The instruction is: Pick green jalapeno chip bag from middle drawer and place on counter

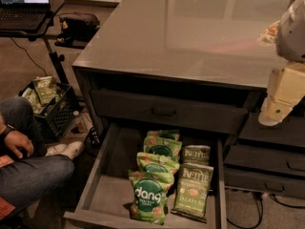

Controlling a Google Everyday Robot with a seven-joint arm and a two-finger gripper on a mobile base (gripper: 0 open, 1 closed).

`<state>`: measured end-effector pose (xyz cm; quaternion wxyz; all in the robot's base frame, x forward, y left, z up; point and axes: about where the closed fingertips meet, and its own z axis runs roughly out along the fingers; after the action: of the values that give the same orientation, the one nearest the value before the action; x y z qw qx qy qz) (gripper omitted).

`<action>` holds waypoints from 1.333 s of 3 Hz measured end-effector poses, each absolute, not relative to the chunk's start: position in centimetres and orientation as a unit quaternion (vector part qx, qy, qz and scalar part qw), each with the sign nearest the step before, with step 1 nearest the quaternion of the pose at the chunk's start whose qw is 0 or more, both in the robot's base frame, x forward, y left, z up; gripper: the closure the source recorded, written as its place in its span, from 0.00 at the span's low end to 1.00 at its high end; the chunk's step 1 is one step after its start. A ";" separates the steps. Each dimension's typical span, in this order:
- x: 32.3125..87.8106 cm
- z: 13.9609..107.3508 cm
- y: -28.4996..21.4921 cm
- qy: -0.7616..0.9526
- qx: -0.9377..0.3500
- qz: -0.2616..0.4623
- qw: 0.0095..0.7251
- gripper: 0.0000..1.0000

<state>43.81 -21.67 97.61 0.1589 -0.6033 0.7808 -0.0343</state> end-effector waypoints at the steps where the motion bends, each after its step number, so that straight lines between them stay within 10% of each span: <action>1: 43.8 97.6 -21.7 0.781 -0.603 -0.034 0.159 0.00; 4: 39.4 82.9 -20.6 0.774 -0.625 0.043 0.089 0.00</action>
Offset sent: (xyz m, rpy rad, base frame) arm -0.0440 0.0085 -0.1426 0.0318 0.1971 0.0151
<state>39.42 -20.64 82.93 0.0891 -0.6248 0.7745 0.0432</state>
